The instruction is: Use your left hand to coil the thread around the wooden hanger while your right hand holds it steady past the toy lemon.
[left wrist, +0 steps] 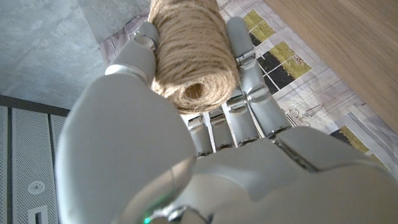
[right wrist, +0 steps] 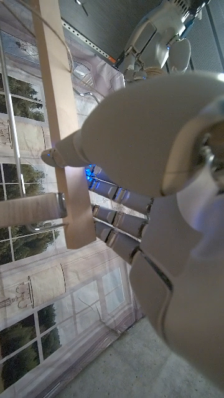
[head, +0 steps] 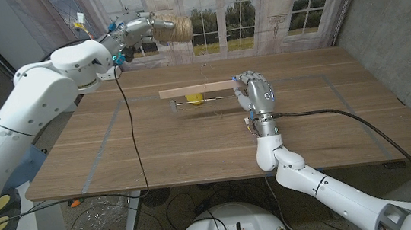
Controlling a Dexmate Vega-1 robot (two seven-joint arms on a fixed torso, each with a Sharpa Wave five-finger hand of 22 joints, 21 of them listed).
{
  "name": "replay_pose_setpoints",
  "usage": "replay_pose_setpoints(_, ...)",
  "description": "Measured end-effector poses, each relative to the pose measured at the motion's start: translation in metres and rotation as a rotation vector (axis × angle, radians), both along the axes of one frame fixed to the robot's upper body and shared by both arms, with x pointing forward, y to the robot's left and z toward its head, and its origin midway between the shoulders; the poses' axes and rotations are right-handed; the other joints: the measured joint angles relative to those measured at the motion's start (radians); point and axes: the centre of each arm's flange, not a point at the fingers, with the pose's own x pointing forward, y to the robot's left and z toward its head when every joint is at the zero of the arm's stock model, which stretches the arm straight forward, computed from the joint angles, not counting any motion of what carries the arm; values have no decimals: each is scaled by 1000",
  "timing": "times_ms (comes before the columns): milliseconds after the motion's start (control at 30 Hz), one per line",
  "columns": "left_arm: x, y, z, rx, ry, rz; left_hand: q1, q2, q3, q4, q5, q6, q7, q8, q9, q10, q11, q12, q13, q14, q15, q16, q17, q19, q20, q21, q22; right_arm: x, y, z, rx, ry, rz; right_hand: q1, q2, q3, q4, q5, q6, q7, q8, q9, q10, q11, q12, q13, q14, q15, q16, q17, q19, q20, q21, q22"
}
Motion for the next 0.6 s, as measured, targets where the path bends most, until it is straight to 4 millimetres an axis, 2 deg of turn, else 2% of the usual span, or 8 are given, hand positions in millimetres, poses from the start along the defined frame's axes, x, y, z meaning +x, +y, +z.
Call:
replay_pose_setpoints(267,-7,-8,0,21,-22,-47,0,0,0,0,4,0,0,0,0,0,0,0,0,0,0,-4,4,2,-2,0,0,6,3,6,14,9,-15,0,0,-3,5,-2,6,-6,-2,0,0,0,7,0,0,0,-8,0,-4,4,4,0)
replay_pose_setpoints(300,-11,-18,-12,41,-14,-69,0,0,0,0,4,0,0,0,0,0,0,0,0,0,0,-4,5,2,-2,0,0,12,-4,5,46,39,-48,0,0,-3,5,-3,7,-7,-2,0,0,0,10,0,0,0,-8,0,-4,4,4,0)
replay_pose_setpoints(600,-20,-34,-32,80,-2,-124,0,0,2,-2,4,0,0,0,0,-2,-2,0,0,0,0,-5,5,2,-2,0,0,20,-14,11,131,44,-90,-2,2,-7,9,1,9,-9,-4,0,4,4,10,0,0,0,-8,-3,-4,4,4,0)
